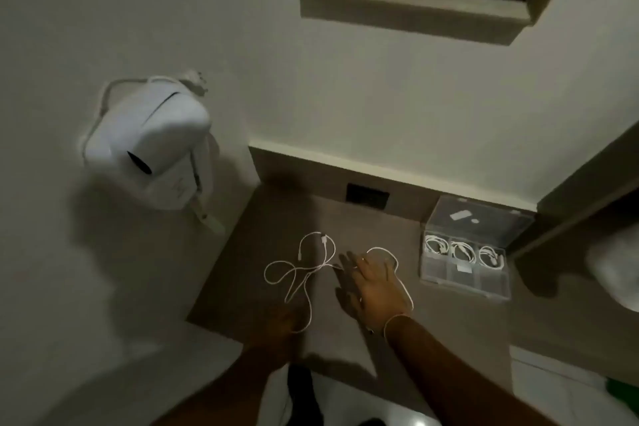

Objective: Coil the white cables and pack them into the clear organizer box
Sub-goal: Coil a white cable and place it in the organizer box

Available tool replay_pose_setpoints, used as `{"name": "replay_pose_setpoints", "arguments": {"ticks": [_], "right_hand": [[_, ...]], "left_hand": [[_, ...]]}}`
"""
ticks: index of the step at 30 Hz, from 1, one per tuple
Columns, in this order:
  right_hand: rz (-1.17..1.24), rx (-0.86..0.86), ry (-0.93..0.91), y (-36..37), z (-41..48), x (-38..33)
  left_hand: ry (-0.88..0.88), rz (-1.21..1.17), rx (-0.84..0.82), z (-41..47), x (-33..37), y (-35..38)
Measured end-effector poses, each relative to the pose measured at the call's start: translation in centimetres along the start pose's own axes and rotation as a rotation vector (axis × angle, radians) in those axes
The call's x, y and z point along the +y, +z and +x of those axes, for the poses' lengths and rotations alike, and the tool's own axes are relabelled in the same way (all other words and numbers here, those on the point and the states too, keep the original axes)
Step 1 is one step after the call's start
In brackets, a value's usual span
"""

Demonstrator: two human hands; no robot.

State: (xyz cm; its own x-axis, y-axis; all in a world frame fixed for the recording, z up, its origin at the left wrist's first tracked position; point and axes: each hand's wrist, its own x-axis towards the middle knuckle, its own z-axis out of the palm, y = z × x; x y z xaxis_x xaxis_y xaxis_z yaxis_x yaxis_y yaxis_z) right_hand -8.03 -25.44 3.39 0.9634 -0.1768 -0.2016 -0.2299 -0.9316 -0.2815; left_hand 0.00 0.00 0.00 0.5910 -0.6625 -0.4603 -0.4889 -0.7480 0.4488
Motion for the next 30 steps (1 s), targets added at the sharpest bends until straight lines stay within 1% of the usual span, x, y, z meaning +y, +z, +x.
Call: {"name": "replay_pose_setpoints", "arguments": {"ticks": [1,2,4,5,7,8,9,10,11,12,14,15,17,19,20,23,25,28,30], "right_hand": [[-0.01,-0.032,-0.009,0.5,0.2,-0.7],[-0.026,-0.029,-0.022,1.2,0.6,-1.2],[-0.054,-0.041,-0.059,2.6,0.8,-2.2],[-0.052,-0.048,-0.075,3.1,1.2,-2.5],[-0.067,-0.076,-0.101,3.7,2.0,-3.1],[-0.07,-0.086,-0.111,4.1,2.4,-3.4],[-0.06,-0.119,-0.111,4.4,2.7,-3.8],[-0.045,-0.146,-0.111,4.8,2.8,-4.1],[-0.032,-0.177,-0.119,5.1,2.8,-4.6],[-0.016,-0.198,-0.145,5.4,2.8,-5.0],[0.02,-0.195,-0.189,5.9,2.9,-5.5],[0.055,-0.192,-0.18,5.9,3.0,-5.7],[0.136,-0.217,-0.096,5.2,3.7,-5.8],[0.21,-0.227,-0.069,3.6,4.4,-5.7],[0.259,-0.198,-0.079,2.7,4.7,-5.6],[0.411,-0.118,-0.016,-0.3,4.9,-5.4],[0.503,-0.095,0.012,-2.0,5.0,-5.4],[0.672,0.016,-0.002,-3.9,5.3,-5.5],[0.81,0.091,-0.044,-4.7,5.5,-5.8]], "left_hand": [[0.027,0.101,0.009,0.5,-1.2,1.0],[-0.033,0.123,0.053,0.7,-1.4,0.7],[-0.117,0.106,0.049,1.3,-1.8,1.0],[-0.088,0.153,0.021,1.7,-1.8,1.0],[0.068,0.23,0.018,2.4,-2.0,1.0],[0.111,0.246,0.084,2.5,-2.0,0.5],[0.146,0.293,0.099,2.7,-2.0,0.4],[0.159,0.281,0.069,2.7,-1.8,-0.1],[0.175,0.259,0.098,2.9,-1.9,-0.2],[0.183,0.146,0.147,3.2,-1.8,-0.6],[0.191,-0.141,0.183,3.6,-1.3,-1.6],[0.212,-0.229,0.223,3.9,-1.0,-1.9],[0.176,-0.307,0.27,4.5,-1.1,-2.5],[0.063,-0.429,0.125,5.2,-0.9,-3.7],[0.042,-0.499,0.051,5.6,-0.9,-4.3],[0.088,-0.607,-0.087,6.3,-0.6,-6.4],[0.061,-0.727,-0.187,6.3,0.2,-8.1],[-0.014,-1.069,-0.385,6.1,2.1,-11.1],[0.041,-1.305,-0.519,5.9,3.8,-13.1]]}}
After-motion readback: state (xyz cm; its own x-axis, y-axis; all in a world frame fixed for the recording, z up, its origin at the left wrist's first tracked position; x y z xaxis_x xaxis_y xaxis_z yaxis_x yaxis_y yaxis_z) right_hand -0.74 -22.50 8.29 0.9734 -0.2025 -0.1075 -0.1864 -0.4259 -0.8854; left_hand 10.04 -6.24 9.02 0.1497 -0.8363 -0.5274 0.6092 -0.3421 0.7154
